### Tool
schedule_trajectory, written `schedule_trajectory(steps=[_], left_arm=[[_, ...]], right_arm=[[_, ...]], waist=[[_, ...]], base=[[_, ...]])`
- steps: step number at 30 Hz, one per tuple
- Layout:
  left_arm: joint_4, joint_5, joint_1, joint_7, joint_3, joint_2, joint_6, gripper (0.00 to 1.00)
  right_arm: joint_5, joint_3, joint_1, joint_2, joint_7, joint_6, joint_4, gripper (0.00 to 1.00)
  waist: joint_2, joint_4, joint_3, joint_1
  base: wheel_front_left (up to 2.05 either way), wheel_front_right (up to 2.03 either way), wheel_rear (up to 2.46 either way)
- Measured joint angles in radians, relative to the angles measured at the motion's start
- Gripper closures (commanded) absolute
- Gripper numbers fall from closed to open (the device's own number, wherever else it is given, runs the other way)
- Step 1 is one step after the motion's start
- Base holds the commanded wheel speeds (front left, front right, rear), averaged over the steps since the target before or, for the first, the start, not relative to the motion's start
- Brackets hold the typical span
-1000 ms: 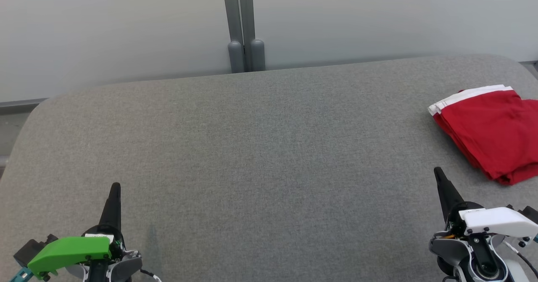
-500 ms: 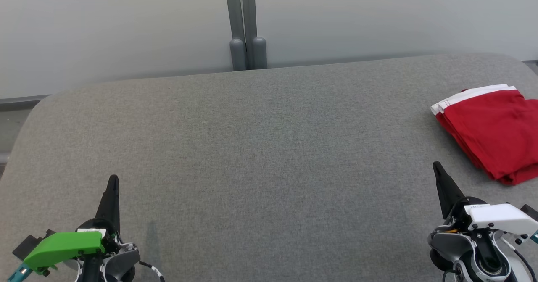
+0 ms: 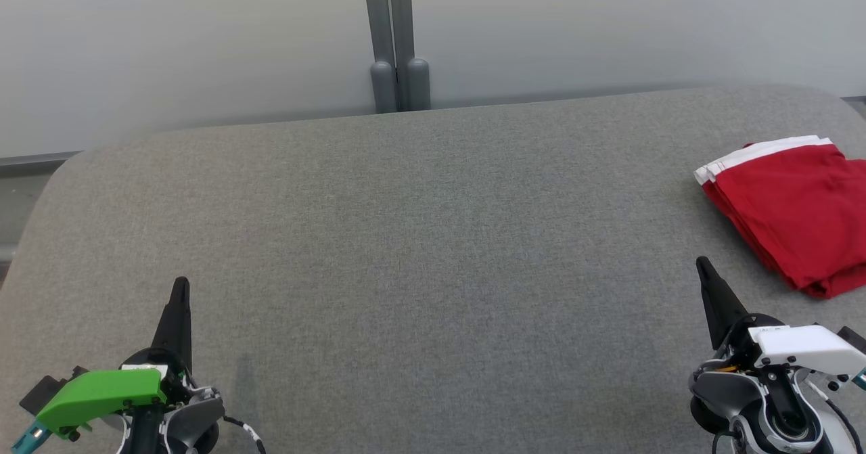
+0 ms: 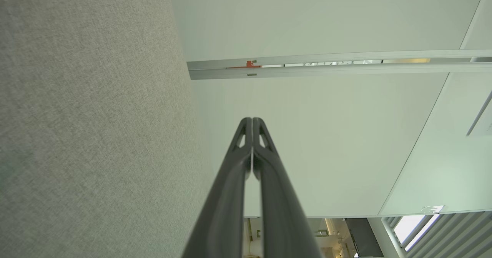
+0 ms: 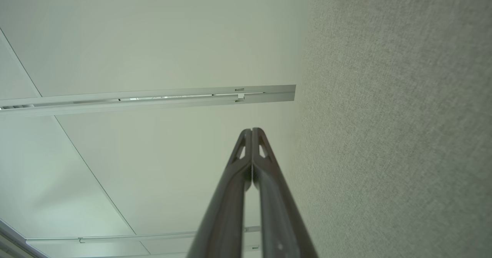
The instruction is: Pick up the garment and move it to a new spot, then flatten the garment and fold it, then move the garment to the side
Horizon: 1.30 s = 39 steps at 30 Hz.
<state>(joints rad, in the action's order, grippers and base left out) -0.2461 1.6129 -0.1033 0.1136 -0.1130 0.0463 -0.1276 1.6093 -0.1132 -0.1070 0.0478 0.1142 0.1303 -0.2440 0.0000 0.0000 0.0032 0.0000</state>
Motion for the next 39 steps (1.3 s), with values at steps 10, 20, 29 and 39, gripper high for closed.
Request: schedule_trajectory(steps=[10,20,29,39], left_arm=[[0.000,0.000,0.000,0.000,0.000,0.000,0.000,1.00],[0.000,0.000,0.000,0.000,0.000,0.000,0.000,1.00],[0.000,0.000,0.000,0.000,0.000,0.000,0.000,1.00],[0.000,0.000,0.000,0.000,0.000,0.000,0.000,1.00]], right_arm=[[0.000,0.000,0.000,0.000,0.000,0.000,0.000,1.00],[0.000,0.000,0.000,0.000,0.000,0.000,0.000,1.00],[0.000,0.000,0.000,0.000,0.000,0.000,0.000,1.00],[0.000,0.000,0.000,0.000,0.000,0.000,0.000,1.00]], waist=[[0.0000,0.000,0.000,0.0000],[0.0000,0.000,0.000,0.0000],[0.0000,0.000,0.000,0.0000],[0.0000,0.000,0.000,0.0000]], base=[[0.00,0.00,0.00],[0.00,0.00,0.00],[0.00,0.00,0.00],[0.00,0.00,0.00]])
